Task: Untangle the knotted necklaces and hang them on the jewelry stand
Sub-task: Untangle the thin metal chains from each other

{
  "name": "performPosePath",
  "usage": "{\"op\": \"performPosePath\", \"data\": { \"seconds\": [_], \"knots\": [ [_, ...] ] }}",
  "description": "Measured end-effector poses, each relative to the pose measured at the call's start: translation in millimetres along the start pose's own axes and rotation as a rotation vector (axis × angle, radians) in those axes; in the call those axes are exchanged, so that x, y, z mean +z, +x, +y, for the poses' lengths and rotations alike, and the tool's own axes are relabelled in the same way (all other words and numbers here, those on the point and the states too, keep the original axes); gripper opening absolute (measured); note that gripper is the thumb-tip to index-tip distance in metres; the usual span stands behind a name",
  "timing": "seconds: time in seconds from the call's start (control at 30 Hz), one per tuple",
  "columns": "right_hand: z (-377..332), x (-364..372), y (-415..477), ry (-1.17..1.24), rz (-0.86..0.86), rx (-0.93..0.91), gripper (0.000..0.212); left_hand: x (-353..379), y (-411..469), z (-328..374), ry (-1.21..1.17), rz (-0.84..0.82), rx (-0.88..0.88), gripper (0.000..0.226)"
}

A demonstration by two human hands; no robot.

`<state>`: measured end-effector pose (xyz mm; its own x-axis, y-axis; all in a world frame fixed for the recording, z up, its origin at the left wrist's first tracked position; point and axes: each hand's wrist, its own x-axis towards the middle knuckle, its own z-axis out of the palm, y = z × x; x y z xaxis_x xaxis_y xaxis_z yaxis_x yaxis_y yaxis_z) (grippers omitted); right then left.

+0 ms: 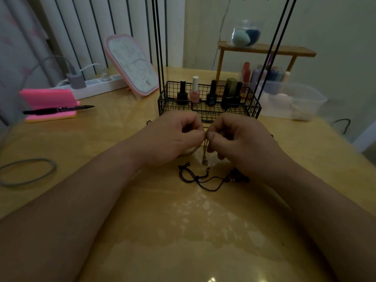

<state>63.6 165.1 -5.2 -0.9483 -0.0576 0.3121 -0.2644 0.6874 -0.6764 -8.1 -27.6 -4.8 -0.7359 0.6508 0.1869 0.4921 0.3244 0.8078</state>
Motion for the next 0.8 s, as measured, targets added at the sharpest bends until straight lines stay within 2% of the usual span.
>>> {"op": "performPosePath", "data": {
  "seconds": [0.17,0.33,0.43,0.7,0.8],
  "knots": [
    [0,-3,0,0.165,-0.035,0.082,0.006,-1,-1,2,-0.029,0.044,0.035,0.004],
    [1,-2,1,0.095,0.007,0.066,0.004,-2,-1,3,0.022,0.055,0.028,0.009],
    [0,-2,1,0.053,0.007,0.063,0.004,-3,-2,5,-0.012,0.022,-0.002,0.010],
    [-2,-6,2,0.255,-0.047,0.123,0.009,-4,-5,10,-0.114,-0.125,-0.056,0.003],
    [-2,-8,2,0.295,-0.035,0.127,0.010,-4,-5,10,-0.103,-0.082,-0.022,0.016]
  ]
}}
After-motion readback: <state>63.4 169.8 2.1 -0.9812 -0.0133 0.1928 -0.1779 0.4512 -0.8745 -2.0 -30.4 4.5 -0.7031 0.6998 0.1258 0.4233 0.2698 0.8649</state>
